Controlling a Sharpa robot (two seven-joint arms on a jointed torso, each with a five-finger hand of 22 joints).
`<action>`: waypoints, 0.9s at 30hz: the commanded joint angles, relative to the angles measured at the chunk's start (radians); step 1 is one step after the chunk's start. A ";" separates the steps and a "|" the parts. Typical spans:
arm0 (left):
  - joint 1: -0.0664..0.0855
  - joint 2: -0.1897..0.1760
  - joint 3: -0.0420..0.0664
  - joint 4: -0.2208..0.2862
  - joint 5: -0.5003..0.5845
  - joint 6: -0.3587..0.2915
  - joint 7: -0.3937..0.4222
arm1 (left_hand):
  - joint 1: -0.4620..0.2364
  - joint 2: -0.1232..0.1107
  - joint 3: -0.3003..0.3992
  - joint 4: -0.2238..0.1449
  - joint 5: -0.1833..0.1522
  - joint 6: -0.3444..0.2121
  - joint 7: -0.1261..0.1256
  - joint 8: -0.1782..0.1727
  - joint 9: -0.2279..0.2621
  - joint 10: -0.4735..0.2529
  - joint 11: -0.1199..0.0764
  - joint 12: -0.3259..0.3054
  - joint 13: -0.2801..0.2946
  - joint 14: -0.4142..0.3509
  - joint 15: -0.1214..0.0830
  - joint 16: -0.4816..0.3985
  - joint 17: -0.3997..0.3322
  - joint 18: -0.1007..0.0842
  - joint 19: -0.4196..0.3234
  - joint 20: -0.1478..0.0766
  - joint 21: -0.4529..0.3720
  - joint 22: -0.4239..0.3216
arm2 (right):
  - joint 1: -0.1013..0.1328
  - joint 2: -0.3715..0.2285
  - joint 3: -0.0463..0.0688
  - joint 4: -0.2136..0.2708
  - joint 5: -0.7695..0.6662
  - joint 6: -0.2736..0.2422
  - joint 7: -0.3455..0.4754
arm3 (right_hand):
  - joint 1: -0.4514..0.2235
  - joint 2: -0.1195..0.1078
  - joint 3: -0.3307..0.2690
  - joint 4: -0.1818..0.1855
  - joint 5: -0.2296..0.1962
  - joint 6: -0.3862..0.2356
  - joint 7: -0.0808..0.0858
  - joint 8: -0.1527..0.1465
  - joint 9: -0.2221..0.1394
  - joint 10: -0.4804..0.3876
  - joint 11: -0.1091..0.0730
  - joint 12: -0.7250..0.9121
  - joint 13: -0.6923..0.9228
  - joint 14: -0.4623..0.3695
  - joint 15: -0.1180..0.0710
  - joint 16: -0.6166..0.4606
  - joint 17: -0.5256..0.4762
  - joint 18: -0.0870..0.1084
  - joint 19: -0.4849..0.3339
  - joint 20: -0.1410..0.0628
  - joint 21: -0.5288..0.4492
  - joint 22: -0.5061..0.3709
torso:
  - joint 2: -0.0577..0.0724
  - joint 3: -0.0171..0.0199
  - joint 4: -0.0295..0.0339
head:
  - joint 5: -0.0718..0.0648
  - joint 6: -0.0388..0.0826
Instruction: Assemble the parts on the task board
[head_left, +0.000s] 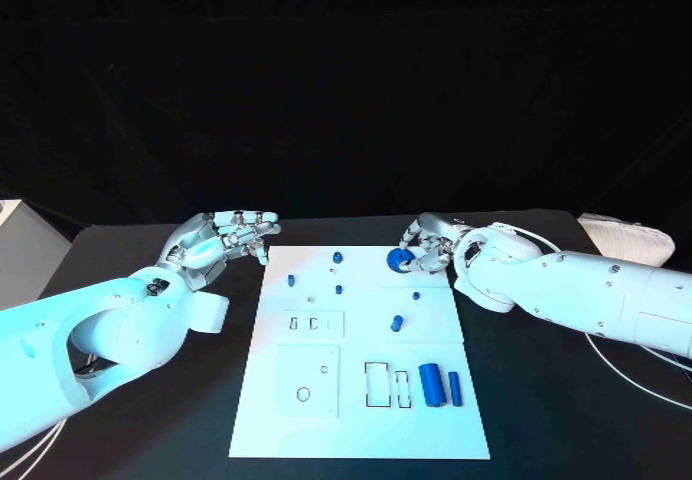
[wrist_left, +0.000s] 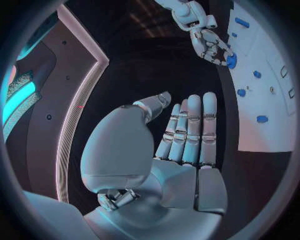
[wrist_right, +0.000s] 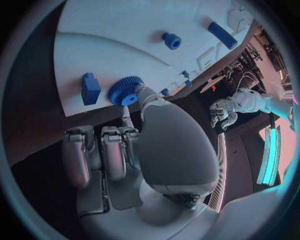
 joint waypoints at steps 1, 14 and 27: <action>0.001 0.001 0.001 0.001 -0.004 0.015 0.005 | 0.001 0.004 0.007 -0.001 -0.003 -0.004 0.000 0.001 0.001 -0.003 0.003 -0.003 -0.001 0.001 -0.004 0.001 -0.001 0.016 -0.005 -0.001 0.005 0.001 | -0.001 0.004 0.000 -0.005 -0.021 0.006 -0.008 | 0.006 0.004 -0.001 -0.001 0.004 0.006 -0.002 0.005 0.001 0.104 0.002 0.005 0.263 0.103 0.002 0.003 0.251 -0.014 0.092 0.005 -0.004 0.236 | 0.000 -0.0008 0.0011 | -0.002 0.000; 0.001 0.000 0.001 0.001 -0.004 0.014 0.004 | 0.001 0.004 0.007 -0.001 -0.003 -0.004 0.000 0.001 0.001 -0.003 0.003 -0.003 -0.001 0.001 -0.004 0.001 -0.001 0.016 -0.005 -0.001 0.005 0.001 | -0.007 0.012 -0.001 -0.008 -0.055 0.033 -0.023 | 0.041 0.019 0.059 -0.006 0.040 0.031 -0.009 0.015 -0.002 0.104 -0.006 0.005 0.263 0.104 -0.005 0.003 0.253 -0.015 0.094 -0.002 0.000 0.240 | 0.000 0.0003 0.0003 | 0.001 -0.004; 0.001 0.000 0.001 0.000 -0.004 0.015 0.002 | 0.001 0.003 0.007 -0.001 -0.003 -0.005 0.001 0.000 0.001 -0.004 0.003 -0.004 -0.001 0.000 -0.003 0.002 -0.002 0.015 -0.006 -0.001 0.006 0.001 | -0.008 0.016 -0.003 -0.001 -0.086 0.019 -0.037 | 0.031 0.010 0.094 0.000 0.071 0.047 -0.013 0.017 -0.006 0.104 -0.009 0.005 0.263 0.104 -0.007 0.004 0.253 -0.016 0.095 -0.004 0.001 0.242 | 0.000 0.0000 0.0010 | 0.003 -0.004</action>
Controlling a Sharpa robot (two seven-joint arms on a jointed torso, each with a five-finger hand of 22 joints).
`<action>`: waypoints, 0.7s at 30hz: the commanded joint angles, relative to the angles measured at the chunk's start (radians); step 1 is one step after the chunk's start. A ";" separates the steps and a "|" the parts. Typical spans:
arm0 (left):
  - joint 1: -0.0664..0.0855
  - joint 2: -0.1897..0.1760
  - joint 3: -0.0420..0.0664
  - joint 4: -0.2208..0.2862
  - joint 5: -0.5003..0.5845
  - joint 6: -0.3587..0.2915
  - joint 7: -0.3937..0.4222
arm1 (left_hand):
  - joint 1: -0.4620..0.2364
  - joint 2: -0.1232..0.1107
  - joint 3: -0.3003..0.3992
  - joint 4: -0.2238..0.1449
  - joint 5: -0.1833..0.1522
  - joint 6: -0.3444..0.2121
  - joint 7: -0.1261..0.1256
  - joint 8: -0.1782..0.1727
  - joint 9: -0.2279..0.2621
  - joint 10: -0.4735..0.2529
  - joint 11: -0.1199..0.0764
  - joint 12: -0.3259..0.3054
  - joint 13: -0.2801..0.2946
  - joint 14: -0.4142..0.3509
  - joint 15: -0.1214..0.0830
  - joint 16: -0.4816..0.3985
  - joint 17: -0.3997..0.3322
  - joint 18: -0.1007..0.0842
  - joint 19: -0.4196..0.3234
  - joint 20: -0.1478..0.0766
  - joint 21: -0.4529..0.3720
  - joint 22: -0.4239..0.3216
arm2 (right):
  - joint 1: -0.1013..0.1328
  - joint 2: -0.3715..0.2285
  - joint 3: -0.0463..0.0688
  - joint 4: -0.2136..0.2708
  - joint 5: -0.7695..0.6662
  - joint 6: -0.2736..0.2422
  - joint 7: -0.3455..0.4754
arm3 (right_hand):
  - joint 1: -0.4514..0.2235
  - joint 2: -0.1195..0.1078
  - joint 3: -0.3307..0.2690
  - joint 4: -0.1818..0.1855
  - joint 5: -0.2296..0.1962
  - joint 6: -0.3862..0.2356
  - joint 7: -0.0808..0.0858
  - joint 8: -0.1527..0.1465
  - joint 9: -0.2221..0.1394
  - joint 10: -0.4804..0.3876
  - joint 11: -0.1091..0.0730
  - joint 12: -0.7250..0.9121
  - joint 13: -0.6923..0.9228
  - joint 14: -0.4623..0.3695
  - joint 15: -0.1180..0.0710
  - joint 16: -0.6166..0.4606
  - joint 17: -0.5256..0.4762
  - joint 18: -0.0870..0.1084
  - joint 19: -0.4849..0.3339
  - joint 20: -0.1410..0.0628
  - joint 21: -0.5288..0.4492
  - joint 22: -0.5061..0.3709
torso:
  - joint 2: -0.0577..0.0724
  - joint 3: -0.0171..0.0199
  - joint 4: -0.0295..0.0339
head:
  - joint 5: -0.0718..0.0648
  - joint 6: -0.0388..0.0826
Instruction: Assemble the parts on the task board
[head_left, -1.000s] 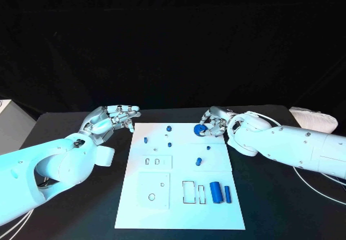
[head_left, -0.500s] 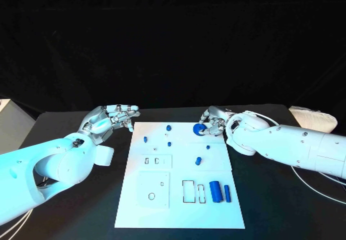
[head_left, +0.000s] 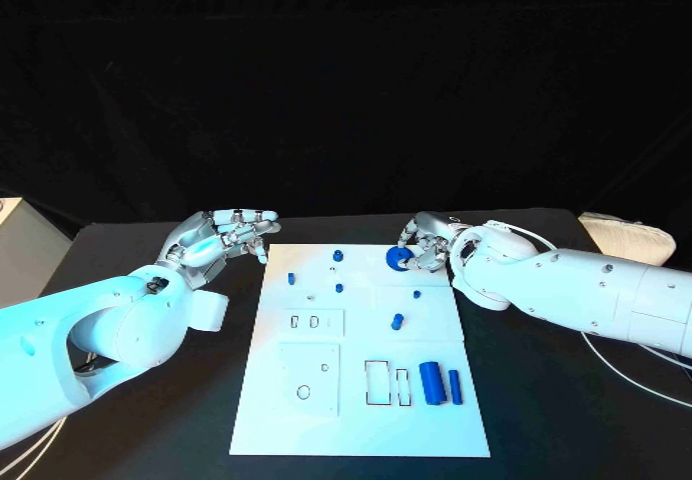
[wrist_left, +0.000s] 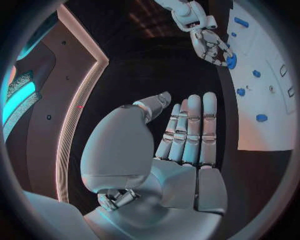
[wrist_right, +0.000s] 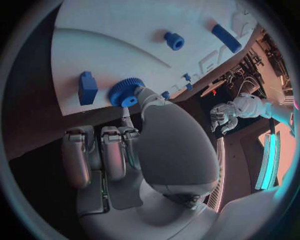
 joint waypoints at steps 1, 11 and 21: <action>0.001 0.001 0.001 0.001 -0.003 0.015 0.004 | 0.001 0.004 0.007 -0.001 -0.003 -0.005 0.001 0.000 0.001 -0.004 0.003 -0.004 -0.001 0.000 -0.003 0.002 -0.001 0.015 -0.004 0.001 0.006 0.002 | -0.006 -0.003 -0.005 0.011 -0.043 -0.010 -0.015 | -0.003 -0.010 0.021 -0.001 0.024 0.017 -0.002 0.009 0.001 0.104 -0.010 0.005 0.263 0.104 -0.008 0.003 0.253 -0.016 0.095 -0.005 0.002 0.243 | 0.000 0.0003 -0.0009 | 0.003 0.000; 0.001 0.005 0.001 -0.001 -0.003 0.017 0.003 | 0.001 0.004 0.007 -0.001 -0.003 -0.005 0.001 0.000 0.001 -0.004 0.003 -0.004 -0.001 0.000 -0.003 0.002 -0.001 0.015 -0.004 0.001 0.006 0.002 | 0.007 -0.023 -0.003 0.113 -0.143 -0.157 -0.027 | -0.015 -0.023 0.063 -0.005 0.052 0.043 -0.011 0.018 0.000 0.104 -0.018 0.005 0.263 0.105 -0.015 0.005 0.257 -0.022 0.106 -0.010 0.020 0.263 | -0.001 -0.0002 -0.0021 | 0.005 0.005; 0.001 0.009 0.001 -0.001 -0.003 0.021 0.000 | 0.000 0.004 0.007 -0.001 -0.003 -0.006 0.002 0.000 0.002 -0.005 0.004 -0.004 -0.001 0.000 -0.003 0.002 -0.001 0.015 -0.005 0.001 0.007 0.002 | 0.025 0.014 -0.002 0.194 -0.202 -0.188 -0.040 | -0.019 -0.026 0.073 -0.007 0.042 0.049 -0.013 0.020 0.000 0.104 -0.020 0.005 0.263 0.105 -0.017 0.005 0.257 -0.022 0.106 -0.012 0.020 0.263 | 0.002 0.0004 -0.0032 | 0.011 0.005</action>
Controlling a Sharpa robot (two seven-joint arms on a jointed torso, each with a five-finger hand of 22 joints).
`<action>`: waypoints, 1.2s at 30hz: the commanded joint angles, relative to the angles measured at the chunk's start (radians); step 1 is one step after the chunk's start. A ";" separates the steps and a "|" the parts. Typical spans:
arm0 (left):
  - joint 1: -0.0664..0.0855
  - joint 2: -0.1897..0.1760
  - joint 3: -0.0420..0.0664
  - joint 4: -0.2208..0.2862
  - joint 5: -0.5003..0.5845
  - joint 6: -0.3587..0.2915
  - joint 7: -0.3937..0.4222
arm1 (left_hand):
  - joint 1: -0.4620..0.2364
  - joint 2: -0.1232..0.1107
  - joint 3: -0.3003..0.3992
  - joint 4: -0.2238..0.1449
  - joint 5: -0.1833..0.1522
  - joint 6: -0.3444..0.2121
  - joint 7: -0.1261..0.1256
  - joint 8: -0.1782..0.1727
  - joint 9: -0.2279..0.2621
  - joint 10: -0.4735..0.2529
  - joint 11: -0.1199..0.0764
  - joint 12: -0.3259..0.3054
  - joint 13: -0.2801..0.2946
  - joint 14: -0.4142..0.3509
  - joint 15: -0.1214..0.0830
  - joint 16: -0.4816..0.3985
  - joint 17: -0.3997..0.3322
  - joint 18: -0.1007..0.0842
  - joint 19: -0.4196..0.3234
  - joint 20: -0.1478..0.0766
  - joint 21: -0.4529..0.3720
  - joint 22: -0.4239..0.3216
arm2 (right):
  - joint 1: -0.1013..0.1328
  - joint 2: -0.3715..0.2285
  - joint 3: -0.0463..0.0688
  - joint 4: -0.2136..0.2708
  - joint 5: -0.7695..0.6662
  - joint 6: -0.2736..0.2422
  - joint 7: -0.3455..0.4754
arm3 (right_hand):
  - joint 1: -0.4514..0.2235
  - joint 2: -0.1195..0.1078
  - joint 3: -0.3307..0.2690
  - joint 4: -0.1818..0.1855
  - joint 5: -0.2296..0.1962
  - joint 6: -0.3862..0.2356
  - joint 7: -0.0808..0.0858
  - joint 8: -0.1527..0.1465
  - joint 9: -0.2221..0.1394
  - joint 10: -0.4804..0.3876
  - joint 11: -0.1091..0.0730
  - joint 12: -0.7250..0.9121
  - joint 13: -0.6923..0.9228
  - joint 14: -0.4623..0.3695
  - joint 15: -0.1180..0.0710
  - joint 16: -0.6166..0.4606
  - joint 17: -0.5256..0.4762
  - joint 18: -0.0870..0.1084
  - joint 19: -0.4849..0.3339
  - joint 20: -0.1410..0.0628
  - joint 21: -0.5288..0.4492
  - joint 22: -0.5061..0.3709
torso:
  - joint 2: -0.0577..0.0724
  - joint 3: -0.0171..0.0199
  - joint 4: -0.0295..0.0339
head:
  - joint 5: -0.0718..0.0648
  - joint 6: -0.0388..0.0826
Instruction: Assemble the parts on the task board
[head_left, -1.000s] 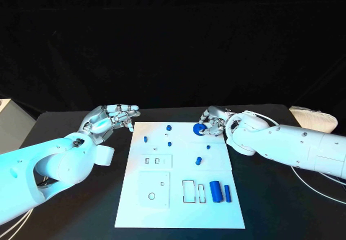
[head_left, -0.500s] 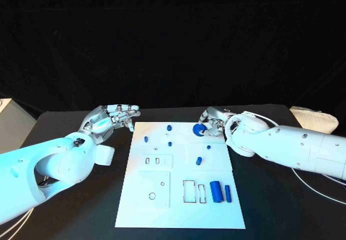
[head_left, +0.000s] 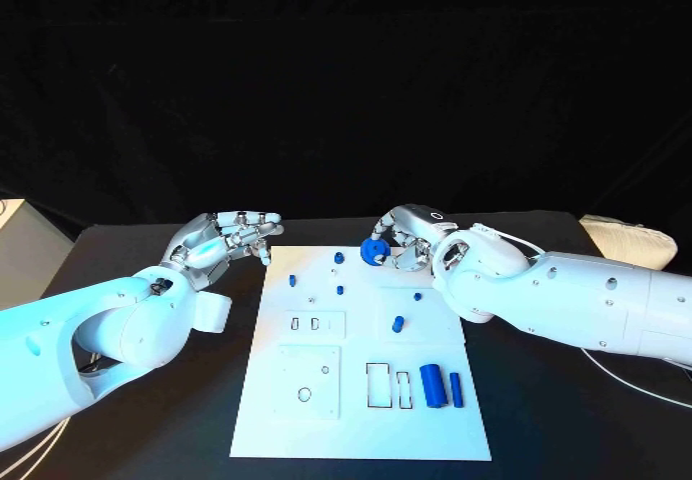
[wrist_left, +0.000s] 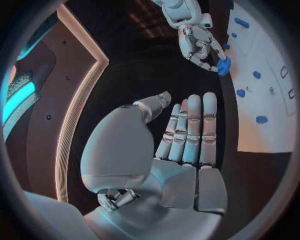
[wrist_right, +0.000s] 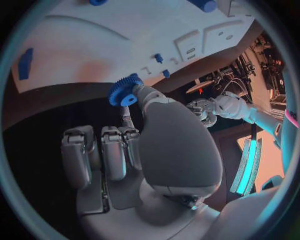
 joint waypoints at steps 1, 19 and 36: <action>0.001 0.003 0.001 0.002 -0.003 0.020 0.003 | 0.000 0.004 0.007 -0.001 -0.003 -0.006 0.002 0.000 0.002 -0.005 0.004 -0.004 -0.001 0.000 -0.003 0.002 -0.002 0.015 -0.005 0.001 0.007 0.001 | 0.000 0.027 0.000 0.008 -0.067 -0.036 -0.013 | -0.006 -0.002 0.006 -0.002 -0.007 0.020 -0.012 0.004 0.003 0.105 -0.005 0.005 0.263 0.101 -0.006 0.005 0.257 -0.006 0.103 -0.008 0.004 0.263 | 0.002 0.0013 -0.0023 | 0.008 -0.002; 0.001 0.004 0.001 0.002 -0.003 0.022 0.001 | 0.000 0.004 0.007 -0.001 -0.003 -0.006 0.002 0.000 0.002 -0.005 0.004 -0.004 -0.001 0.000 -0.003 0.002 -0.002 0.015 -0.005 0.001 0.007 0.001 | -0.038 0.178 -0.009 -0.096 -0.113 -0.025 -0.043 | -0.009 -0.003 0.013 -0.003 -0.015 0.020 -0.013 0.003 0.002 0.105 -0.006 0.005 0.263 0.101 -0.007 0.004 0.255 -0.006 0.103 -0.009 0.004 0.263 | 0.005 -0.0027 0.0088 | 0.013 -0.009; 0.001 0.005 0.001 0.000 -0.003 0.024 0.000 | 0.000 0.004 0.007 -0.001 -0.003 -0.006 0.002 0.000 0.002 -0.005 0.004 -0.004 -0.001 0.000 -0.003 0.002 -0.002 0.015 -0.005 0.001 0.007 0.001 | -0.057 0.210 -0.014 -0.125 -0.151 -0.005 -0.055 | -0.010 -0.006 0.020 -0.008 -0.025 0.020 -0.013 0.002 0.001 0.105 -0.006 0.005 0.263 0.101 -0.008 0.004 0.255 -0.006 0.103 -0.010 0.004 0.263 | 0.004 -0.0030 0.0086 | 0.016 -0.015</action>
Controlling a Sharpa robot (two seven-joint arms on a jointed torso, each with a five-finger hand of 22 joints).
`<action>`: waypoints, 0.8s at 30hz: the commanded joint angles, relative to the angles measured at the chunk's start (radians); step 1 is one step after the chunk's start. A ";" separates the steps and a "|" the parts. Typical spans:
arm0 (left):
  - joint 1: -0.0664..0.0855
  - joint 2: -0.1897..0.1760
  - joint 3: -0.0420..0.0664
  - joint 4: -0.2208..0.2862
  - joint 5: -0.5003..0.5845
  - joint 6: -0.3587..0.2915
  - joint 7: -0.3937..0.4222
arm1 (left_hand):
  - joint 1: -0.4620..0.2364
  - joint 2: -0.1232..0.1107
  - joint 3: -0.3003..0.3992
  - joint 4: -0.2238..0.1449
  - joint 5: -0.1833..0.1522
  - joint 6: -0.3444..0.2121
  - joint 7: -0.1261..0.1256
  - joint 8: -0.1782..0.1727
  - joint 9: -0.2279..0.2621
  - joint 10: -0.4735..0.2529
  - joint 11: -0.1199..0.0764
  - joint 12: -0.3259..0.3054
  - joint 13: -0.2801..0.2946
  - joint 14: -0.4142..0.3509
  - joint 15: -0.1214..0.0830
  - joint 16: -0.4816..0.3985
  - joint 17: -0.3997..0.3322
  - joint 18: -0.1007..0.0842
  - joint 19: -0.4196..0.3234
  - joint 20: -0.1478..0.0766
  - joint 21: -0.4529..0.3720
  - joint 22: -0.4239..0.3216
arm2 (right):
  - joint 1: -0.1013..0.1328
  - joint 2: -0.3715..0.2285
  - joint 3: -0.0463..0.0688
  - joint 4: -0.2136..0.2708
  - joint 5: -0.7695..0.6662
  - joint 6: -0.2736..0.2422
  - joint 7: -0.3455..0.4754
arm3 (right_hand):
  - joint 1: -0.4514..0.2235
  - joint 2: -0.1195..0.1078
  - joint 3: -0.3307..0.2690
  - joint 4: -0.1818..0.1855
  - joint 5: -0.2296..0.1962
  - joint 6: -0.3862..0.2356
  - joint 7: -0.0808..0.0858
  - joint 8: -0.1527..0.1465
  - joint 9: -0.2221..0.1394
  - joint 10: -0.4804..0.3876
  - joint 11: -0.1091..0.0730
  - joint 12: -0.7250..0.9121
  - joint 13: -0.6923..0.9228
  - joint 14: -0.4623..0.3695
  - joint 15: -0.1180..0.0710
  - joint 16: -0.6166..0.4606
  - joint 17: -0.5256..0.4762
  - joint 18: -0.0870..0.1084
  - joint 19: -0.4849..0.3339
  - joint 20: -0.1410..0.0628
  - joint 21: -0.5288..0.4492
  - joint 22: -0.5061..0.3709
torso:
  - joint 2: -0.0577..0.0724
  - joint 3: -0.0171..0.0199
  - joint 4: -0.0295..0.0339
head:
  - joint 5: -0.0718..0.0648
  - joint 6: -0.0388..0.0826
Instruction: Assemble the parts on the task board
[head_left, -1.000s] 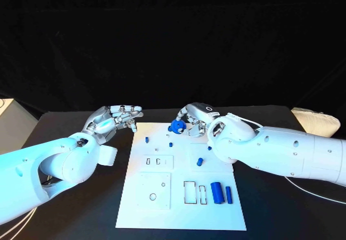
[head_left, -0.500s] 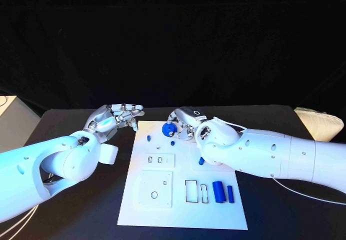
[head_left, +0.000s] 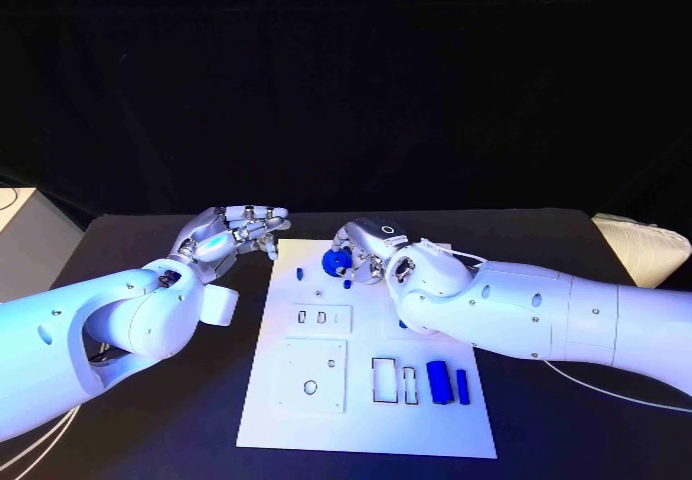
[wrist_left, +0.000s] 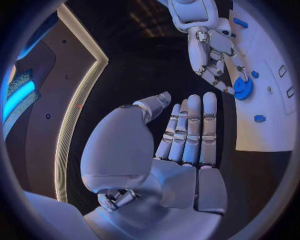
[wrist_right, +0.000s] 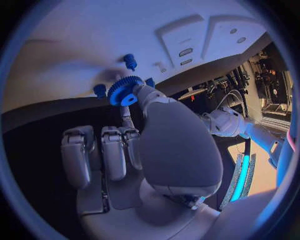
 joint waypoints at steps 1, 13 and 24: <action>0.001 0.002 0.001 0.001 -0.003 0.019 0.005 | 0.000 0.004 0.007 -0.001 -0.003 -0.006 0.002 0.000 0.001 -0.005 0.004 -0.004 -0.001 0.000 -0.003 0.002 -0.002 0.015 -0.005 0.001 0.007 0.001 | -0.003 0.005 -0.001 -0.007 -0.033 0.019 -0.011 | -0.003 0.000 0.008 -0.001 -0.006 0.017 -0.009 0.004 0.001 0.105 -0.006 0.005 0.263 0.101 -0.008 0.004 0.256 -0.006 0.106 -0.007 0.004 0.263 | -0.001 0.0001 0.0000 | 0.000 -0.003; 0.001 0.001 0.001 -0.001 -0.003 0.024 -0.001 | -0.002 0.004 0.007 0.001 -0.003 -0.007 0.001 0.001 0.002 -0.004 0.004 -0.004 -0.001 -0.001 -0.002 0.003 -0.003 0.015 -0.007 0.001 0.009 0.002 | -0.007 0.009 -0.002 -0.017 -0.041 0.032 -0.023 | -0.004 0.000 0.010 -0.003 -0.009 0.019 -0.010 0.004 0.001 0.105 -0.006 0.005 0.263 0.100 -0.008 0.004 0.255 -0.006 0.106 -0.007 0.004 0.263 | -0.001 0.0005 -0.0011 | 0.007 -0.003; 0.001 0.000 0.001 -0.003 -0.003 0.027 -0.006 | -0.003 0.003 0.007 0.001 -0.003 -0.008 0.002 0.000 0.002 -0.006 0.004 -0.004 -0.002 -0.001 -0.002 0.003 -0.004 0.015 -0.008 0.002 0.010 0.002 | -0.012 0.014 -0.004 -0.024 -0.045 0.043 -0.035 | -0.008 -0.001 0.012 -0.002 -0.012 0.020 -0.009 0.004 0.001 0.105 -0.006 0.005 0.263 0.100 -0.008 0.004 0.254 -0.006 0.106 -0.007 0.004 0.263 | 0.000 0.0002 0.0000 | 0.009 -0.001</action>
